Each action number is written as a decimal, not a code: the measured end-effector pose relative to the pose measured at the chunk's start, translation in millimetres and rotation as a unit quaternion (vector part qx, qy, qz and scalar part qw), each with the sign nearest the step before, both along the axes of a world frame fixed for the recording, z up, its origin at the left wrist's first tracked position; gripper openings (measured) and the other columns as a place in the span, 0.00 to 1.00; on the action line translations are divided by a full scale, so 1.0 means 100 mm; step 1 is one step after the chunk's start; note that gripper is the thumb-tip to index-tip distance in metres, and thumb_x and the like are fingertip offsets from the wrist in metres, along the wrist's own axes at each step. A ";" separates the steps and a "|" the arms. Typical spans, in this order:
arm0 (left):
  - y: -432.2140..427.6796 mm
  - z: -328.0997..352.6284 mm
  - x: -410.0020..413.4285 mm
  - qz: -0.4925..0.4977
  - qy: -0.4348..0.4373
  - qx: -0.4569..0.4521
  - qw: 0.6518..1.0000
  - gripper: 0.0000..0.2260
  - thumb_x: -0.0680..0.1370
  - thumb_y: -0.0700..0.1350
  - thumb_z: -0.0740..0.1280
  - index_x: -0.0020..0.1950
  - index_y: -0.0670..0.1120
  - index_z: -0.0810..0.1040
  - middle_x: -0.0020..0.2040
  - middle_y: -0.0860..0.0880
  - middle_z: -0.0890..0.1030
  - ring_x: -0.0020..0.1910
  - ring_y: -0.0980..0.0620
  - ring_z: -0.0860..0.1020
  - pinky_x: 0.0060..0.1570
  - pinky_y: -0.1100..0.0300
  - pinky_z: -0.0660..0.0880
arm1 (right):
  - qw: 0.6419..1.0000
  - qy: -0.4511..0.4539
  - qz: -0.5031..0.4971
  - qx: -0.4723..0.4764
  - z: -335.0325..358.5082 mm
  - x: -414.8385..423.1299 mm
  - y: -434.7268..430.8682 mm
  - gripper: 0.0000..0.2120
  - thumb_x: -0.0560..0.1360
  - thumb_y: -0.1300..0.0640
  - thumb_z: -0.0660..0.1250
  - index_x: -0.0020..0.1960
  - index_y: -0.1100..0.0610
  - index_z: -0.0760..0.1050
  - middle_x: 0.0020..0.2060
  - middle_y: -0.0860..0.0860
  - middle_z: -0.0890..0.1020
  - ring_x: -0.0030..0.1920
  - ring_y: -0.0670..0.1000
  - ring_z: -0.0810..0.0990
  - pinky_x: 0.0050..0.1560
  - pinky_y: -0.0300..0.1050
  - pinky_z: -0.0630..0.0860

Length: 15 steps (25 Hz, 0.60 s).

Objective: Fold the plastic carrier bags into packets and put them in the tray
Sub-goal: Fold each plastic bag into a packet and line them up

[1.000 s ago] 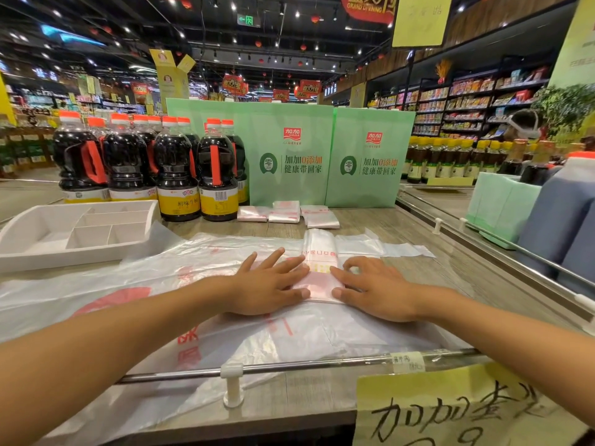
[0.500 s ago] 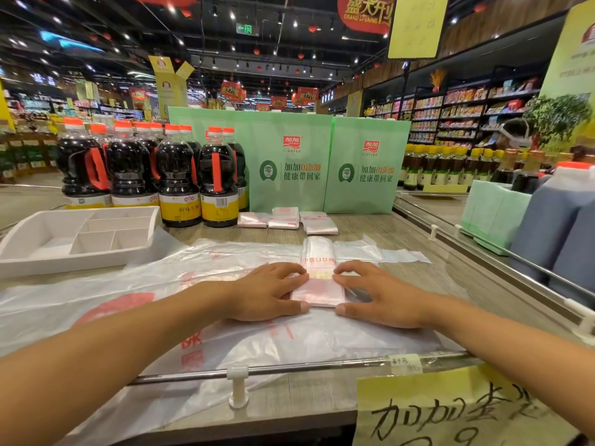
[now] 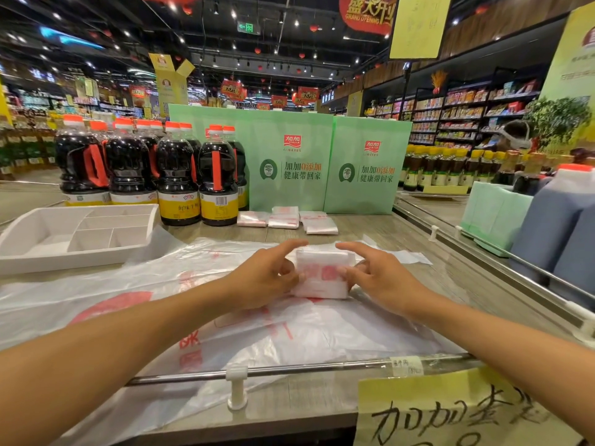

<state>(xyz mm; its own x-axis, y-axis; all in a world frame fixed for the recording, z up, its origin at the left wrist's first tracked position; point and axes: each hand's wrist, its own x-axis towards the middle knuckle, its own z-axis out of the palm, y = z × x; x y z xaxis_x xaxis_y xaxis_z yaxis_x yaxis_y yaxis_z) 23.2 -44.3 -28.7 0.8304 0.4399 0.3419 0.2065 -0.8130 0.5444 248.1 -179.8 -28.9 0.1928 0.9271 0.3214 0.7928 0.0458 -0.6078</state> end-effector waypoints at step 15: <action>-0.04 -0.07 0.01 0.047 0.250 0.153 0.955 0.27 0.82 0.67 0.52 0.80 0.59 0.63 0.71 0.53 0.64 0.71 0.49 0.60 0.73 0.46 0.56 | 0.965 -0.197 0.032 -0.170 -0.02 0.05 -0.06 0.26 0.81 0.35 0.58 0.78 0.38 0.64 0.55 0.42 0.69 0.59 0.47 0.66 0.66 0.50 0.65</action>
<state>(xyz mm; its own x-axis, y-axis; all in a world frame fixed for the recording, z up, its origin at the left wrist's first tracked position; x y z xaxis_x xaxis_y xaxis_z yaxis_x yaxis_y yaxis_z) 24.2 -48.5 -35.5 0.8848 0.4644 0.0383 0.4591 -0.8829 0.0991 253.1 -185.3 -30.5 0.0570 0.9978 0.0333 0.9675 -0.0470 -0.2485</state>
